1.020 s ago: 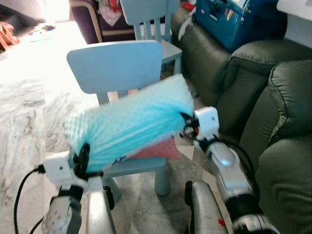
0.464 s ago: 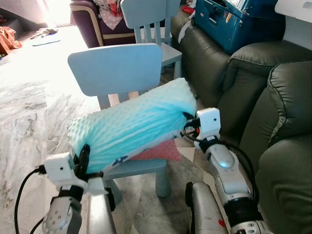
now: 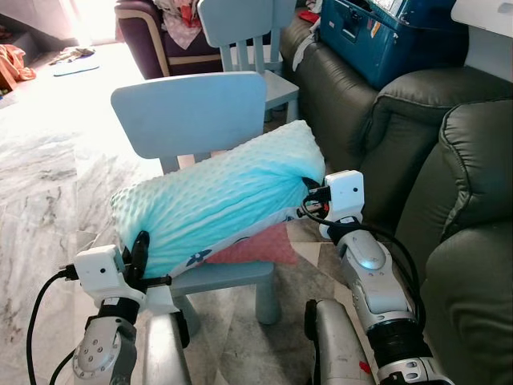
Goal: Move the pillow to the sofa
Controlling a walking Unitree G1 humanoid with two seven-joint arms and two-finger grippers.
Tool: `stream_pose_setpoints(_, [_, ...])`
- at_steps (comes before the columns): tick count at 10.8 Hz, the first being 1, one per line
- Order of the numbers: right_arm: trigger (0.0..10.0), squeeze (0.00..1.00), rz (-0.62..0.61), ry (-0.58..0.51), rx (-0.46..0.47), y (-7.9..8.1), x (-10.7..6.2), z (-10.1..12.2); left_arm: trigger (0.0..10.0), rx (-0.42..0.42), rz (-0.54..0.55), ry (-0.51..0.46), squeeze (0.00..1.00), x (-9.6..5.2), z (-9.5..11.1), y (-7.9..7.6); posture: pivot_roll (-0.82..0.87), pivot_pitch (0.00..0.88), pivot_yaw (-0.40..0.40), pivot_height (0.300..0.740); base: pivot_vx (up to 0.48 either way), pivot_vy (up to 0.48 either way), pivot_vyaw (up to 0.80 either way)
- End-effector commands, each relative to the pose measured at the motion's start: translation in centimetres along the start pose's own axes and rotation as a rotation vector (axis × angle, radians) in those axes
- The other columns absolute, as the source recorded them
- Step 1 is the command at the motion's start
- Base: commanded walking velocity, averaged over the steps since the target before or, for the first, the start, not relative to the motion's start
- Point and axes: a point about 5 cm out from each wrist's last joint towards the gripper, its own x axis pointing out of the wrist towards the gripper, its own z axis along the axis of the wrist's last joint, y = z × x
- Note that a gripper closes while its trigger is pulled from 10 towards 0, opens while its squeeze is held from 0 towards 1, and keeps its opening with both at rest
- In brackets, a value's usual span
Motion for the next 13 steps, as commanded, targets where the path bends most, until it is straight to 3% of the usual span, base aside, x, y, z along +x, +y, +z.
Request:
stream_pose_setpoints(1, [0.0, 0.00, -0.021, -0.044, -0.003, -0.51, 0.24, 1.19, 0.0, 0.015, 0.049, 0.003, 0.00, -0.17, 0.07, 1.08, -0.15, 0.000, 0.054, 0.487, 0.000, 0.000, 0.00])
stream_pose_setpoints(13, [0.0, 0.00, -0.015, -0.022, 0.012, -0.39, 0.21, 0.80, 0.0, 0.027, 0.031, 0.017, 0.00, -0.03, -0.22, 0.93, -0.16, 0.000, 0.064, 0.487, 0.000, 0.000, 0.00])
